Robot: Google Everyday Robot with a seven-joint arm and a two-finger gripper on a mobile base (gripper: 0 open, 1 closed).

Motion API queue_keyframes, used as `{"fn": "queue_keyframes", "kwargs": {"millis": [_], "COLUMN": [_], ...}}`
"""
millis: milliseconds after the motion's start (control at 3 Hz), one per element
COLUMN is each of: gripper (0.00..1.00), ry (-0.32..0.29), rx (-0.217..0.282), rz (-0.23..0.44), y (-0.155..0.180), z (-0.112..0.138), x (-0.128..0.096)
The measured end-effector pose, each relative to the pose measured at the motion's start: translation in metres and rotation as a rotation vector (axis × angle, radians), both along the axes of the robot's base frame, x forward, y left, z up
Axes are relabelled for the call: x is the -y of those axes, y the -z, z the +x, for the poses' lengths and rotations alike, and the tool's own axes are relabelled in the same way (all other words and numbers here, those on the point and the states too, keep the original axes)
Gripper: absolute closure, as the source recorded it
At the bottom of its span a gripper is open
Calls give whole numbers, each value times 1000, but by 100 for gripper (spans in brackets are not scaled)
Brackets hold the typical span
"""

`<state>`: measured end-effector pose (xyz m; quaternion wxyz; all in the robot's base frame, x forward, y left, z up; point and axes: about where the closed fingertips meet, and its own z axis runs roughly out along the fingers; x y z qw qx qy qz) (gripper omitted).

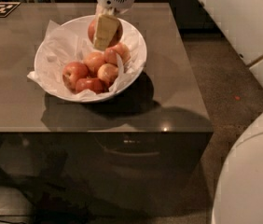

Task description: Pick apple from white bowl

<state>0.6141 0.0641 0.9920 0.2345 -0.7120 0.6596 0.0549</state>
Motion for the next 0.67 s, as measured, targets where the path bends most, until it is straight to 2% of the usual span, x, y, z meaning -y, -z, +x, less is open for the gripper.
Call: {"fn": "queue_keyframes", "kwargs": {"millis": [333, 667], "gripper": [100, 100], "ry": [10, 11], "rx": [41, 48], "rz": [30, 37], "y": [-49, -49], "z": [-1, 2], "x": [2, 0]}}
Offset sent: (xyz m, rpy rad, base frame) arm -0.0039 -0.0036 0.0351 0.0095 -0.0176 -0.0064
